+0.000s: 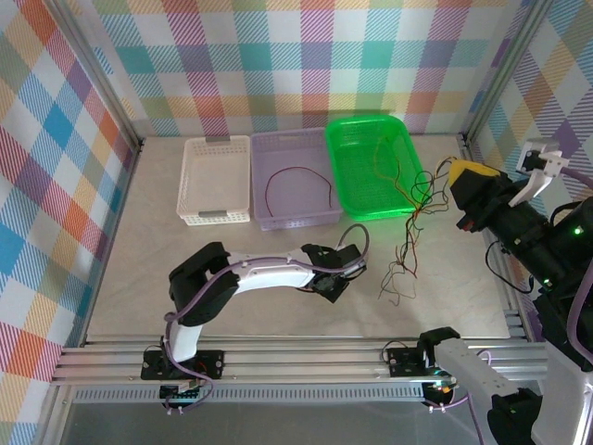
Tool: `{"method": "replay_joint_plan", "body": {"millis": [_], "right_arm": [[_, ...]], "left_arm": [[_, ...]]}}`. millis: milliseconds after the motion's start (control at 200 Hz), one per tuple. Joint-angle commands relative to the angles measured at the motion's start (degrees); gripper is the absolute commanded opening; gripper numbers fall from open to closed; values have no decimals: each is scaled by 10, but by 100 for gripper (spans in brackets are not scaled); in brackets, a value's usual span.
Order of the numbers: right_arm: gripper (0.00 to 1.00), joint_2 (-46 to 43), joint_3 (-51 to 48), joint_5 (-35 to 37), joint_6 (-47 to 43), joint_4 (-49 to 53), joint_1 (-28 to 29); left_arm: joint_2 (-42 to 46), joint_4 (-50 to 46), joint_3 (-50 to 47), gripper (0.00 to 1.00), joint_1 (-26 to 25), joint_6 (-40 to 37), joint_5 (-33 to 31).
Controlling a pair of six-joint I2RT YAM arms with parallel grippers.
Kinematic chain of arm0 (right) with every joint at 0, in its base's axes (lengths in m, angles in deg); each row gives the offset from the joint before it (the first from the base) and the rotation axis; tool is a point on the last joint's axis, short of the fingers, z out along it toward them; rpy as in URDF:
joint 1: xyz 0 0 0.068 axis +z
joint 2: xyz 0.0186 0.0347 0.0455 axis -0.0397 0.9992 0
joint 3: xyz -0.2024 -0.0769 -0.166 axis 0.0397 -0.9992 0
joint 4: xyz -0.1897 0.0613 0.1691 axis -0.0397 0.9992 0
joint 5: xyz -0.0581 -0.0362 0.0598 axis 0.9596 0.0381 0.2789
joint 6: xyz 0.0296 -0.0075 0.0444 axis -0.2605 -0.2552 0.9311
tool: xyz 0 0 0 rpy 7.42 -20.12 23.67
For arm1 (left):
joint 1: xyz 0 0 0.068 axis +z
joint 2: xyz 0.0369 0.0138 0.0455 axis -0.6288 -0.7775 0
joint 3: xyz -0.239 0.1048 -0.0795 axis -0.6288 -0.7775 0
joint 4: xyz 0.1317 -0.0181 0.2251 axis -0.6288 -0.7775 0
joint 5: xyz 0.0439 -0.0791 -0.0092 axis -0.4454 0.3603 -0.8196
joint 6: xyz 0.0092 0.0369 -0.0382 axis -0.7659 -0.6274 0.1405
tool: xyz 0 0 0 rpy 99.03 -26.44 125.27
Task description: Untangle the cables
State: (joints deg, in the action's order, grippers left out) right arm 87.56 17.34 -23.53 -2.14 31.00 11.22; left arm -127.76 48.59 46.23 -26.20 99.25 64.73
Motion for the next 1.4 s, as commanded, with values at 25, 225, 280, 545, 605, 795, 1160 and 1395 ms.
{"method": "replay_joint_plan", "body": {"millis": [25,225,280,545,605,795,1160,1395], "right_arm": [[0,-20,-27,10,-2,-24,-1],[0,-44,-83,3,7,-36,-1],[0,-49,-96,2,8,-40,-1],[0,-62,-154,-22,27,-62,-1],[0,-65,-166,-30,30,-69,-1],[0,-65,-183,-37,34,-78,-1],[0,-68,-202,-72,36,-94,-1],[0,-77,-218,-90,40,-101,-2]], "left_arm": [[112,-40,4,0,-4,-9,-20],[223,-73,40,0,12,-25,-16],[250,-69,55,0,24,-31,-5],[303,9,116,0,143,-21,85],[294,36,134,0,177,-7,120],[244,122,182,0,255,31,187],[92,290,234,0,363,128,265],[-35,313,277,0,381,143,267]]}}
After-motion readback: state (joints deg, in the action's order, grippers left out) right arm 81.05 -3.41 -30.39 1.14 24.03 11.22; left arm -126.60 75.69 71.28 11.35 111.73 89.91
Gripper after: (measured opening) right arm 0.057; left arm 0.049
